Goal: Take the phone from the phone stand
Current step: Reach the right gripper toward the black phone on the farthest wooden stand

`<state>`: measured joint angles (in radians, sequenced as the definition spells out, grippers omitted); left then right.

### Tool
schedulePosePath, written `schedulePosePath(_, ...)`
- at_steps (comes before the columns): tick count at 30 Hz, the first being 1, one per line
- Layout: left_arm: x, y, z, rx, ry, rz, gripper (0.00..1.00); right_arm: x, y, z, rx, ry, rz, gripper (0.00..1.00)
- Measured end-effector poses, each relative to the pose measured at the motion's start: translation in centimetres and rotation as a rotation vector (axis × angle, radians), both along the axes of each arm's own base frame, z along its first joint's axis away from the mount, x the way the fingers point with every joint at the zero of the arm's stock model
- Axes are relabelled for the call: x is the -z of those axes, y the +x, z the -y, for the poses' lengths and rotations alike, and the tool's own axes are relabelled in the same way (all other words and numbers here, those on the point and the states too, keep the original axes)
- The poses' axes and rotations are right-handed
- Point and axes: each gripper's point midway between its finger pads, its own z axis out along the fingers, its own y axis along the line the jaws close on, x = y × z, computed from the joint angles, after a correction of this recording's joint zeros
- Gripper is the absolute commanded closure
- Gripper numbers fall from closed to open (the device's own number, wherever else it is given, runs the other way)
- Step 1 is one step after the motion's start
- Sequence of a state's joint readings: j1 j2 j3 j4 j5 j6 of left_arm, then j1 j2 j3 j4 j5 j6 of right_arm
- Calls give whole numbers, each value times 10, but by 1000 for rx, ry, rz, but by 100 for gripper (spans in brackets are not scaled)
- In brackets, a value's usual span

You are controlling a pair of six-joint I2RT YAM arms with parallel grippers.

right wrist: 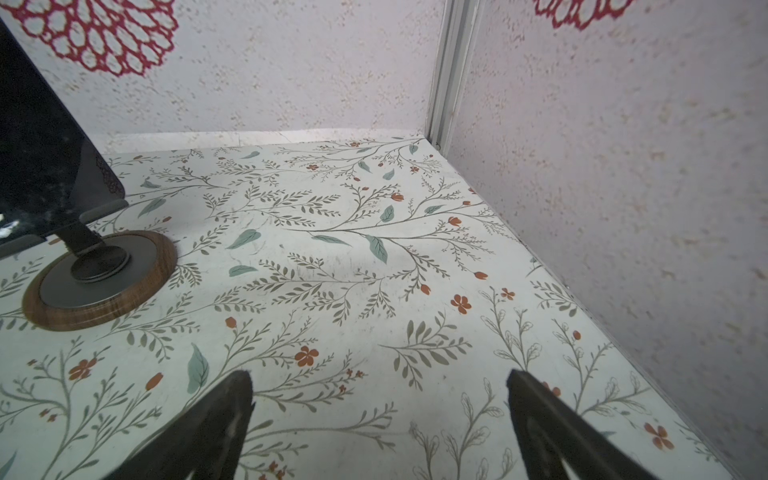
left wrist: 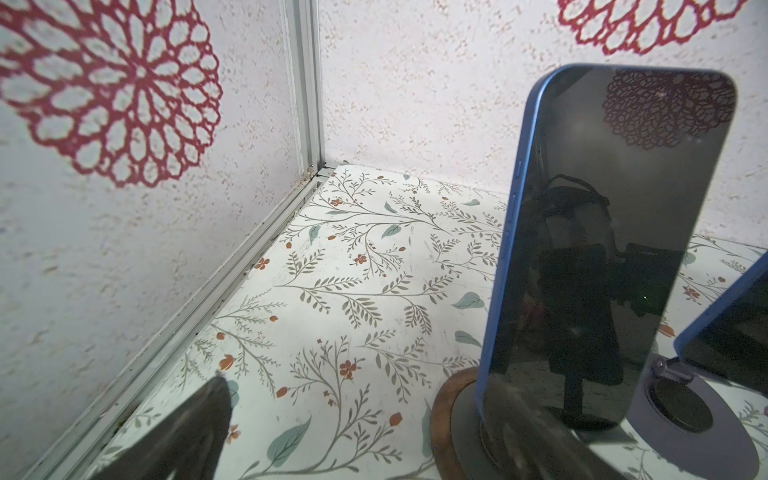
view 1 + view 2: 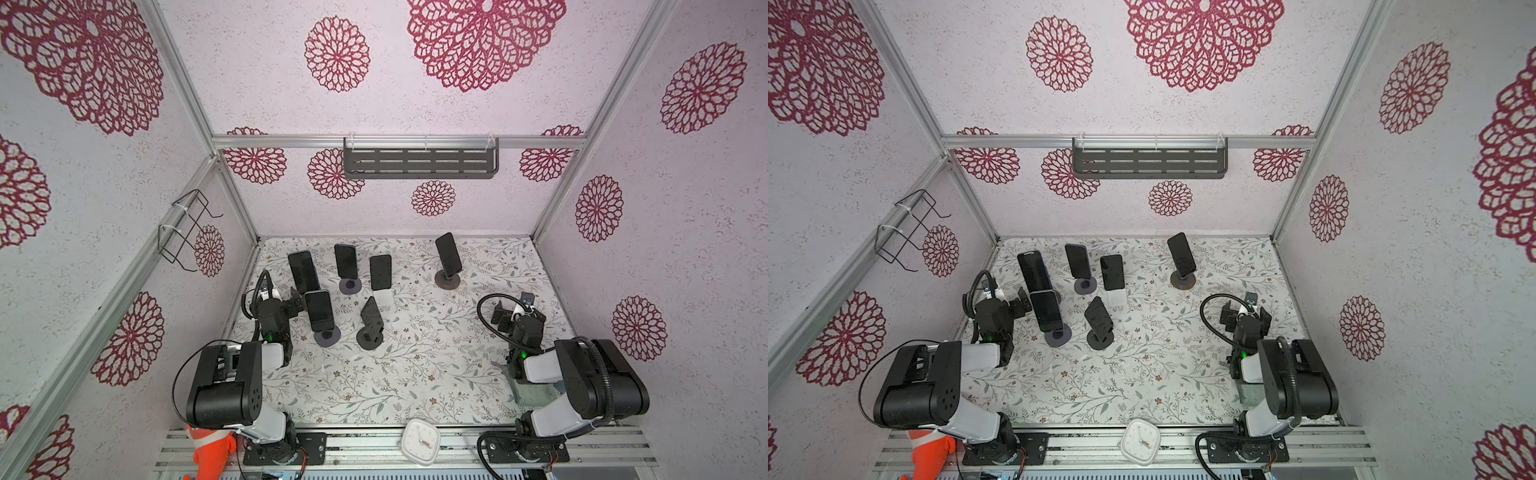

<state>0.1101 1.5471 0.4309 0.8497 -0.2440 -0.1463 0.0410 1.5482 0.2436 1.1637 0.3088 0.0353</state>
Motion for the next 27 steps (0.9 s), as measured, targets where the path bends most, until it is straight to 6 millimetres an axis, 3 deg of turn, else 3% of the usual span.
schedulePosePath(12,-1,-5,-6,-28,-16,-9,2,3,1,-4,-32,11,-18,1)
schedulePosePath(15,-19,-14,-13,-72,-23,14,3,-7,8,-8,-59,15,-53,1)
schedulePosePath(18,-48,-21,-21,-127,-29,56,2,-54,23,-16,-108,19,-7,1)
schedulePosePath(22,-106,-32,-31,-218,-92,125,2,-123,51,-36,-221,16,33,1)
schedulePosePath(25,-165,-43,-31,-257,-118,190,2,-148,60,-50,-303,21,13,1)
schedulePosePath(27,-202,-50,-25,-254,-120,220,2,-154,62,-58,-351,20,-18,1)
